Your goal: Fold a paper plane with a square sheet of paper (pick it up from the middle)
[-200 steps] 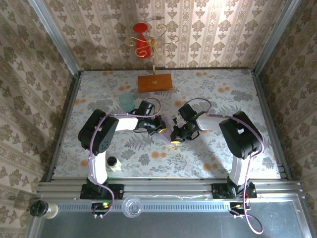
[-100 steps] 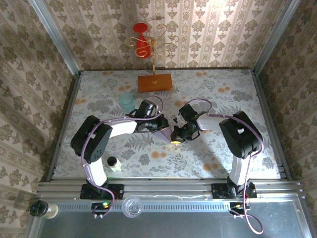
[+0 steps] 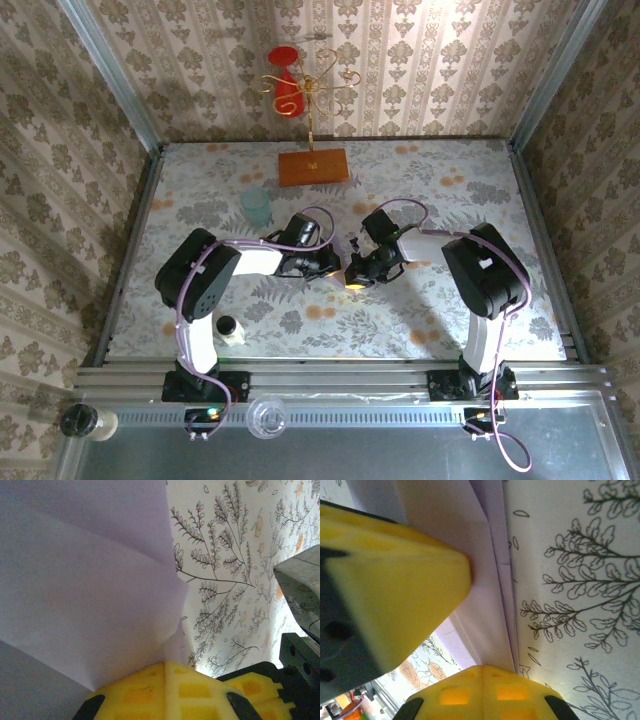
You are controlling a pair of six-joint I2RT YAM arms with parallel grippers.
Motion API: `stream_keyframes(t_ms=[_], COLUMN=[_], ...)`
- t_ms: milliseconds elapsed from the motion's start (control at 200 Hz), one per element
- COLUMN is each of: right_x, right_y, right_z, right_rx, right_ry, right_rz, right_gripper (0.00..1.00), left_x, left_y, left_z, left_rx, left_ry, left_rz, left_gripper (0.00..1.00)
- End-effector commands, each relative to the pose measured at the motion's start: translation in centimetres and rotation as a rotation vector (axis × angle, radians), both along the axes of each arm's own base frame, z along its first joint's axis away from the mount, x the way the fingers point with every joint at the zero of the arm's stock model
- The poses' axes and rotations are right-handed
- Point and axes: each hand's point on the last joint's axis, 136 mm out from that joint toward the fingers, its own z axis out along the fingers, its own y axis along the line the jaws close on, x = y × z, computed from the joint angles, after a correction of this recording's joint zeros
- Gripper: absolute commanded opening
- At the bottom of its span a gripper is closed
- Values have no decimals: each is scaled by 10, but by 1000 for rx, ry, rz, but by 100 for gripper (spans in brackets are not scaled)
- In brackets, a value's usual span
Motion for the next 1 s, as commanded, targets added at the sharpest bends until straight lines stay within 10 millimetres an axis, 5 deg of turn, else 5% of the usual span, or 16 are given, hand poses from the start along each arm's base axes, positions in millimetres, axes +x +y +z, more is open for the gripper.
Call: stream_keyframes(t_ms=[0, 340, 995], right_x=[-32, -48, -60], right_y=[-44, -62, -81], right_z=[-51, -64, -76], right_rx=[-245, -323, -400], right_ry=[135, 177, 205], right_rz=[-13, -2, -12], right_gripper=[0, 0, 0], left_x=[2, 18, 86], left_y=[6, 33, 92], left_z=[-13, -27, -23], left_rx=[17, 81, 201], left_ry=[25, 50, -63], left_rz=[14, 93, 240], left_gripper=[6, 6, 7])
